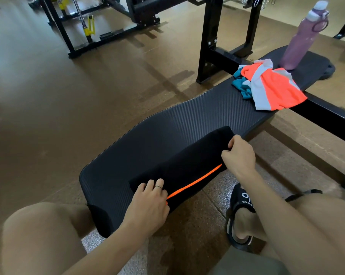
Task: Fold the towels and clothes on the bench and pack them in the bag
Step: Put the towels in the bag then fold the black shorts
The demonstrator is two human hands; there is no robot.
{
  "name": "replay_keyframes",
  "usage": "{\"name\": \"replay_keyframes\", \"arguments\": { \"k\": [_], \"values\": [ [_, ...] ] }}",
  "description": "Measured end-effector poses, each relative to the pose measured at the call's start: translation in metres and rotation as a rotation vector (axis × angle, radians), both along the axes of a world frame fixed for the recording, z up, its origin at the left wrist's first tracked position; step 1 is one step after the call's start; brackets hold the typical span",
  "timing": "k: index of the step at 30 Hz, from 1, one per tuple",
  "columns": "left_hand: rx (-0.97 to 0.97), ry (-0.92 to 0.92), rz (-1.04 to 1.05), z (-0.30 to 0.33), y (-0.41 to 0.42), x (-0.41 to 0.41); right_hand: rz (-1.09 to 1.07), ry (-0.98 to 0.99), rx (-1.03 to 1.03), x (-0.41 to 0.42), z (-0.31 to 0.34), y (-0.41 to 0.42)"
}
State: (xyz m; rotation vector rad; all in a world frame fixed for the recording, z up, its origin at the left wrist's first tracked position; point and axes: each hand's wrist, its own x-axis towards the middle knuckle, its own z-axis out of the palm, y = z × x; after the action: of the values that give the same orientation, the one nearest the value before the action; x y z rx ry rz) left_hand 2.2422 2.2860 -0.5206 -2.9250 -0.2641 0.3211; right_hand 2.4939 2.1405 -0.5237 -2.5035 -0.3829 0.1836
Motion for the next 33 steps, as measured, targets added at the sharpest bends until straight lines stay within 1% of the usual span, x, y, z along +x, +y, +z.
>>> {"name": "replay_keyframes", "arguments": {
  "k": [3,7,9,10,11,12,13,14,15,16,17,18,20,23,25,27,28,30,31,32,33],
  "values": [
    [-0.026,-0.064,0.029,0.002,-0.002,0.007,0.034,-0.037,-0.084,-0.003,-0.008,-0.001],
    [0.011,-0.064,0.068,0.002,-0.005,0.018,0.038,-0.047,-0.097,-0.004,-0.009,-0.001],
    [0.038,-0.062,0.037,-0.004,-0.005,0.018,0.04,-0.05,-0.14,-0.005,-0.009,0.0],
    [0.055,-0.067,0.014,-0.009,-0.005,0.016,0.05,-0.096,-0.185,-0.007,-0.007,0.002],
    [0.069,-0.07,-0.004,-0.014,-0.005,0.014,0.078,-0.189,-0.245,-0.011,-0.001,0.003],
    [0.082,-0.071,-0.017,-0.018,-0.006,0.013,0.137,-0.309,-0.29,-0.016,0.005,0.006],
    [0.092,-0.075,-0.024,-0.021,-0.006,0.012,0.242,-0.427,-0.286,-0.024,0.012,0.011],
    [0.103,-0.076,-0.025,-0.023,-0.007,0.012,0.403,-0.511,-0.243,-0.035,0.016,0.016],
    [0.116,-0.074,-0.025,-0.024,-0.008,0.012,0.599,-0.548,-0.193,-0.049,0.016,0.021],
    [0.128,-0.067,-0.025,-0.023,-0.009,0.013,0.774,-0.527,-0.17,-0.063,0.012,0.027],
    [0.13,-0.056,-0.027,-0.023,-0.009,0.014,0.893,-0.465,-0.197,-0.075,0.003,0.03],
    [0.129,-0.055,-0.031,-0.022,-0.01,0.014,0.94,-0.407,-0.25,-0.08,-0.009,0.032],
    [0.133,-0.063,-0.043,-0.022,-0.011,0.013,0.869,-0.361,-0.33,-0.07,-0.034,0.031],
    [0.139,-0.03,-0.029,-0.021,-0.01,0.009,0.686,-0.334,-0.365,-0.039,-0.043,0.02],
    [0.082,-0.023,0.007,-0.017,-0.011,0.008,0.663,-0.326,-0.396,-0.028,-0.045,0.014],
    [-0.078,-0.099,0.107,-0.004,-0.008,0.009,0.656,-0.329,-0.393,-0.031,-0.044,0.016],
    [-0.207,-0.17,0.19,0.003,-0.004,0.008,0.649,-0.335,-0.38,-0.035,-0.04,0.02],
    [-0.445,-0.398,0.412,0.014,0.008,0.005,0.675,-0.361,-0.333,-0.046,-0.033,0.028],
    [-0.502,-0.504,0.542,0.016,0.014,0.004,0.714,-0.376,-0.296,-0.053,-0.03,0.032],
    [-0.534,-0.561,0.677,0.017,0.019,0.002,0.766,-0.385,-0.263,-0.06,-0.029,0.035],
    [-0.569,-0.561,0.816,0.015,0.024,0.0,0.815,-0.383,-0.244,-0.067,-0.03,0.036]
  ]
}}
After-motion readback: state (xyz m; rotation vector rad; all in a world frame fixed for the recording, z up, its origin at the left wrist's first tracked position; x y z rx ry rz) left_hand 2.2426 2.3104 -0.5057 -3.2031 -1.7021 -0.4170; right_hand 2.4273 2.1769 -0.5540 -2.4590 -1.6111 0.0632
